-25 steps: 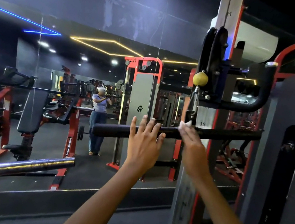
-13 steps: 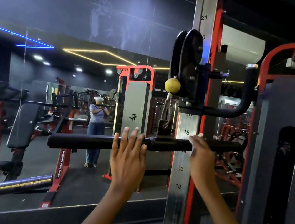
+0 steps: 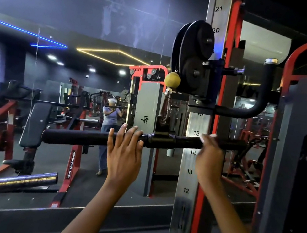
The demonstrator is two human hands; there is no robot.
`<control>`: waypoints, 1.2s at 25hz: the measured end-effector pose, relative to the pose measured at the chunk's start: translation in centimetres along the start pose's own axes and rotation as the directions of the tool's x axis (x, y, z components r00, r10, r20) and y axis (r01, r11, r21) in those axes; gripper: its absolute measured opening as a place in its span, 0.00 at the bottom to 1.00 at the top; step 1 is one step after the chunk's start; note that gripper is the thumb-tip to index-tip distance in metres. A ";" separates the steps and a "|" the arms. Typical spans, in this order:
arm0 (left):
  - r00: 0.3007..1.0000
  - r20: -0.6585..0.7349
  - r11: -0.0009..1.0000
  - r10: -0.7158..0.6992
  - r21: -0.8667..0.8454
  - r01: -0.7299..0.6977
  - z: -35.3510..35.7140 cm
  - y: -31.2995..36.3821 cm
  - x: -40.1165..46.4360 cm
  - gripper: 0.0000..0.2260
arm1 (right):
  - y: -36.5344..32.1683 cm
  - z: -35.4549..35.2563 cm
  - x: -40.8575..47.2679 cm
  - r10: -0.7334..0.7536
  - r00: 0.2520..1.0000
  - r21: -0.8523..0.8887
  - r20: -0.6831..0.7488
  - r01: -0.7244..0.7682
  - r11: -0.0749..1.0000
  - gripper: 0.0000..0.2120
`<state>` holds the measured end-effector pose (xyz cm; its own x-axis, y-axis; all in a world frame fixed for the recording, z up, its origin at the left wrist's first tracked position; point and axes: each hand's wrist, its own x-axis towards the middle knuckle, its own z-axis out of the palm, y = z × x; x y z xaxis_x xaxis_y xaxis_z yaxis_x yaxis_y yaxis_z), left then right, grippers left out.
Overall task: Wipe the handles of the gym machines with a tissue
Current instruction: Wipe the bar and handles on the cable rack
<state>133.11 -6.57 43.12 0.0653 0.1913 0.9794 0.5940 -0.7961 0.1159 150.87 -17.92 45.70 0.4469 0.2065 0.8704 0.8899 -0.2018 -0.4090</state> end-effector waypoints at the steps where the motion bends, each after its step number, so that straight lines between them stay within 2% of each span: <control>1: 1.000 -0.010 1.000 0.009 0.002 -0.009 0.2 -0.1 -0.1 0.17 | -1.8 0.8 -1.1 -0.093 0.995 0.038 0.029 0.092 0.995 0.21; 4: 0.999 -0.026 1.000 0.021 0.002 -0.021 0.6 -0.7 -0.1 0.18 | -2.6 2.6 -2.9 -0.404 0.912 0.044 0.067 0.402 0.915 0.24; 5: 0.999 -0.028 1.000 0.023 -0.006 -0.023 0.7 -0.9 0.0 0.18 | -1.1 2.2 -1.9 -0.408 0.911 0.024 0.060 0.407 0.913 0.24; 7: 0.999 -0.033 0.999 0.030 -0.024 -0.031 0.8 -1.0 0.0 0.19 | 2.4 0.8 0.3 -0.201 0.980 -0.048 0.012 0.201 0.978 0.22; 9: 0.999 -0.032 0.999 0.033 -0.033 -0.034 0.9 -1.1 -0.1 0.19 | 3.8 0.0 1.7 0.053 0.994 -0.065 -0.098 -0.059 0.996 0.18; 10: 0.999 -0.032 0.999 0.032 -0.035 -0.033 0.9 -1.1 -0.2 0.18 | 2.6 0.3 1.5 0.074 0.992 -0.070 -0.105 -0.082 0.994 0.18; 11: 0.999 -0.030 0.999 0.030 -0.035 -0.031 1.0 -1.1 -0.2 0.18 | 0.9 0.9 0.8 -0.007 0.997 -0.058 -0.074 0.003 0.998 0.19; 12: 0.999 -0.023 0.999 0.028 -0.031 -0.028 1.0 -1.1 -0.2 0.18 | -0.9 1.7 -0.5 -0.163 0.987 -0.051 -0.005 0.162 0.985 0.20; 14: 0.999 0.006 0.999 0.032 -0.010 -0.032 0.9 -1.5 -0.3 0.18 | -2.1 2.9 -2.1 -0.465 0.882 -0.077 0.076 0.470 0.879 0.22; 15: 0.999 0.022 0.999 0.041 0.001 -0.041 0.9 -1.7 -0.4 0.19 | -1.7 2.7 -1.5 -0.500 0.863 -0.081 0.072 0.505 0.859 0.22; 16: 0.998 0.037 0.999 0.050 0.007 -0.050 0.9 -1.9 -0.5 0.19 | -0.6 1.9 -0.4 -0.442 0.896 -0.100 0.042 0.444 0.891 0.22; 18: 0.997 0.056 0.999 0.051 0.015 -0.052 0.9 -2.2 -0.7 0.22 | 1.9 0.5 1.9 -0.167 0.986 -0.131 -0.021 0.163 0.978 0.19; 19: 0.997 0.059 0.999 0.043 0.020 -0.044 1.0 -2.2 -0.8 0.24 | 2.6 0.2 2.5 -0.033 0.998 -0.134 -0.056 0.025 0.991 0.18; 20: 0.998 0.059 0.999 0.030 0.024 -0.031 1.2 -2.2 -0.9 0.24 | 2.0 0.4 2.5 0.027 0.997 -0.142 -0.068 -0.036 0.989 0.17; 21: 0.998 0.056 1.000 0.012 0.027 -0.013 1.3 -2.1 -0.9 0.23 | 0.1 0.8 1.8 -0.003 0.999 -0.129 -0.038 -0.002 0.992 0.17; 22: 0.999 0.054 1.000 -0.006 0.029 0.004 1.5 -2.0 -1.0 0.22 | -2.2 1.5 0.5 -0.099 0.995 -0.101 0.019 0.101 0.990 0.18; 24: 0.998 0.050 0.999 -0.023 0.033 0.021 1.8 -2.2 -0.9 0.21 | -4.4 2.7 -2.2 -0.390 0.915 -0.073 0.107 0.398 0.914 0.21; 25: 0.999 0.047 0.999 -0.023 0.032 0.022 1.8 -2.3 -0.9 0.22 | -4.0 2.8 -2.5 -0.468 0.876 -0.072 0.113 0.477 0.876 0.22; 26: 0.999 0.046 0.999 -0.020 0.027 0.019 1.8 -2.4 -0.8 0.22 | -2.7 2.3 -1.8 -0.461 0.881 -0.075 0.108 0.470 0.880 0.23; 27: 0.999 0.046 1.000 -0.013 0.022 0.012 1.7 -2.6 -0.7 0.22 | -0.8 1.4 -0.6 -0.388 0.919 -0.100 0.072 0.394 0.914 0.22; 29: 0.999 0.042 1.000 0.009 0.005 -0.009 1.8 -2.7 -0.7 0.22 | 2.9 -0.8 1.5 -0.147 0.988 -0.155 -0.048 0.138 0.978 0.18; 30: 0.999 0.038 1.000 0.016 -0.004 -0.016 1.9 -2.7 -0.8 0.21 | 4.0 -1.7 2.1 -0.027 0.995 -0.177 -0.093 0.010 0.984 0.17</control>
<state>132.95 -3.50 41.75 0.1054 0.1999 0.9741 0.5898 -0.8013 0.1006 155.23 -19.93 46.34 0.4121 0.1216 0.9030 0.8643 -0.3659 -0.3452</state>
